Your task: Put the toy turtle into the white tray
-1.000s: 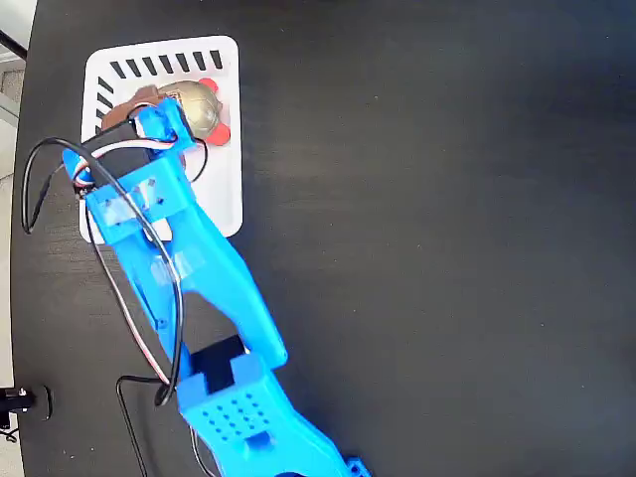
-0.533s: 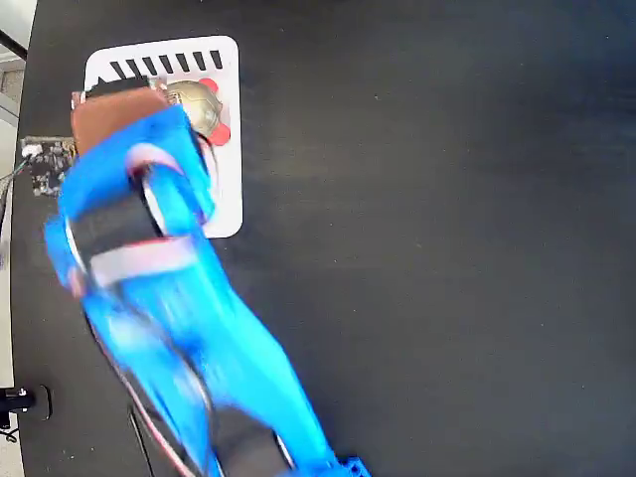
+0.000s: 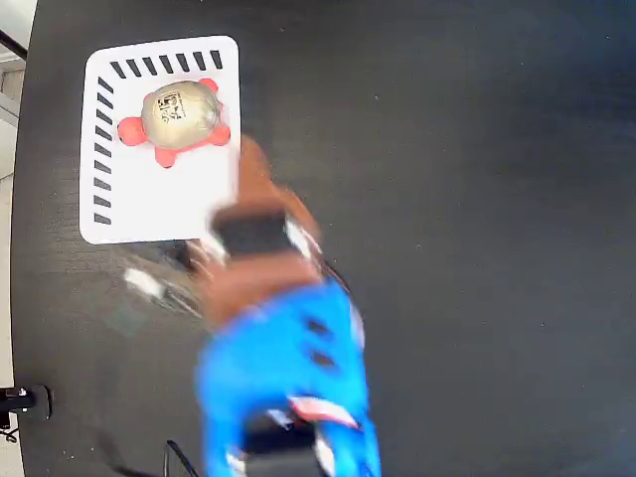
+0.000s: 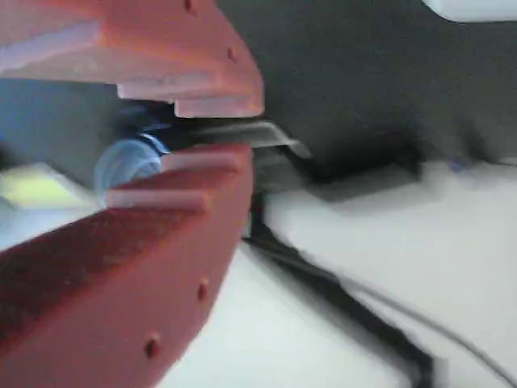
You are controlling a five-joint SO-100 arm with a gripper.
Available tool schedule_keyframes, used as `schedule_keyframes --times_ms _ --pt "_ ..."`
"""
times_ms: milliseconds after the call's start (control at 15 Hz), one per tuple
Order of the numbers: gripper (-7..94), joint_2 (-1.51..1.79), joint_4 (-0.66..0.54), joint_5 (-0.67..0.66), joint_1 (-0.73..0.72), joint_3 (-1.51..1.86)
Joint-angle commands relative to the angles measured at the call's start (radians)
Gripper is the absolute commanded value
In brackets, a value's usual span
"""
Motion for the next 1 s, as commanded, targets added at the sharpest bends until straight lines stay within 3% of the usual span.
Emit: schedule_keyframes --times_ms 0,333,933 --pt "0 0.262 -0.014 -0.006 0.002 0.236" --pt "0 0.667 0.149 0.006 0.020 0.574" --pt "0 0.796 0.387 0.049 0.018 0.699"
